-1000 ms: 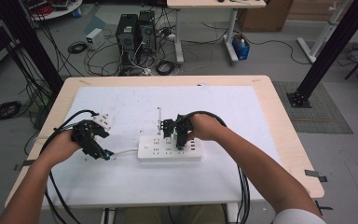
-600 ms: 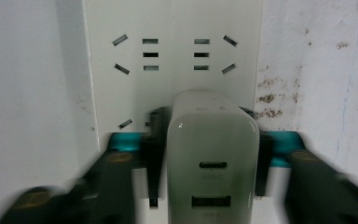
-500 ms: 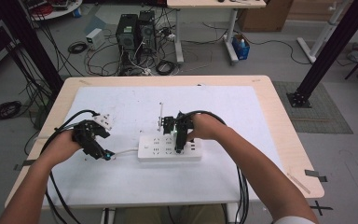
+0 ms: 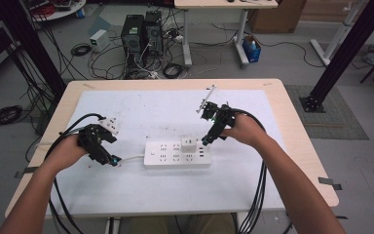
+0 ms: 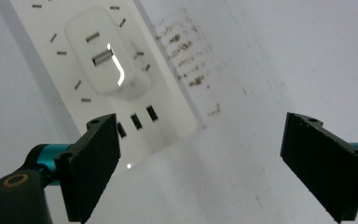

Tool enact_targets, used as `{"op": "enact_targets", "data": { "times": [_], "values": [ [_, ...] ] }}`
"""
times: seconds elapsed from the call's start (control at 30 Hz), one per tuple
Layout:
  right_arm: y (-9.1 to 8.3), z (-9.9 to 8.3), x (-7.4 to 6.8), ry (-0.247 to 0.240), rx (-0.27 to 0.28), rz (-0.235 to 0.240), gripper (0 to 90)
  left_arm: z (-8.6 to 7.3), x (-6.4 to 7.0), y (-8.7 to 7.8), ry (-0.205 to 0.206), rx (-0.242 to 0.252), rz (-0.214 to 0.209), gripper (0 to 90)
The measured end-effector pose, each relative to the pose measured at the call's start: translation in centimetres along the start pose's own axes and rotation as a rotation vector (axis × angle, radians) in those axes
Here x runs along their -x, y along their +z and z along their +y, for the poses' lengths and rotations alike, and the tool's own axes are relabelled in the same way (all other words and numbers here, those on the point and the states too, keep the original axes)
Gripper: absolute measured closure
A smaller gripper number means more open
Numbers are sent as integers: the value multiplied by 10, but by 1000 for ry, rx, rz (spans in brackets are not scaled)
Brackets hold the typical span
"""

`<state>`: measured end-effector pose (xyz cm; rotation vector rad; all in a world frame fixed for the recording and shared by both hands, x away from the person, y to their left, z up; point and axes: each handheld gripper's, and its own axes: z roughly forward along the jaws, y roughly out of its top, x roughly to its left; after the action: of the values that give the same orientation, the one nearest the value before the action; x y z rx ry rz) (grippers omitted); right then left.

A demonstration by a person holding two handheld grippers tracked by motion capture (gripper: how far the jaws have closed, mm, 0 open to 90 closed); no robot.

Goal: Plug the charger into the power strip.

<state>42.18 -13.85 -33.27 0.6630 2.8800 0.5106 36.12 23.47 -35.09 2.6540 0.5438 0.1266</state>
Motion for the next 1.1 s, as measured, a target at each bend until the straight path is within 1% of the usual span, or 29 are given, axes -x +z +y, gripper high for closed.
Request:
{"op": "enact_targets", "data": {
  "times": [0.03,0.07,0.17,0.2,0.23,0.3,0.4,0.43,0.47,0.53,0.6,0.7,0.83,0.9,0.93,1.0,1.1],
  "values": [
    [-3,-5,1,13,9,-6,115,0,0,0,11,-9,3,206],
    [-7,-10,2,28,16,-13,115,1,0,0,14,-10,2,206],
    [-18,-25,6,76,39,-44,115,2,1,-1,10,0,0,206],
    [-22,-30,7,96,43,-60,115,2,1,-2,18,-3,0,206],
    [-25,-35,9,116,44,-67,115,3,1,-3,15,-3,-2,206],
    [-30,-46,11,149,33,-81,115,3,0,-4,15,-2,-8,206],
    [-35,-63,13,186,-4,-109,115,4,-3,-5,16,-12,-11,206],
    [-37,-68,14,202,-14,-114,115,4,-3,-5,10,-6,-10,206],
    [-38,-74,14,215,-20,-117,115,5,-3,-5,13,-7,-11,206],
    [-42,-85,15,224,-25,-118,115,7,-3,-6,21,-8,-12,206],
    [-45,-95,15,247,-32,-108,115,8,-4,-6,24,-12,-10,206],
    [-48,-108,15,241,-49,-53,115,9,-4,-5,15,-11,-5,206],
    [-49,-118,16,252,-61,-76,114,9,-5,-4,9,-10,-3,206],
    [-49,-121,16,264,-54,-75,115,9,-7,-4,11,-13,-4,206],
    [-49,-123,16,261,-49,-75,114,9,-7,-3,6,-12,2,206],
    [-49,-123,16,262,-46,-82,114,9,-7,-3,6,-16,10,206],
    [-49,-123,14,256,-34,-85,114,9,-6,-4,-2,-8,8,206]
  ]
}}
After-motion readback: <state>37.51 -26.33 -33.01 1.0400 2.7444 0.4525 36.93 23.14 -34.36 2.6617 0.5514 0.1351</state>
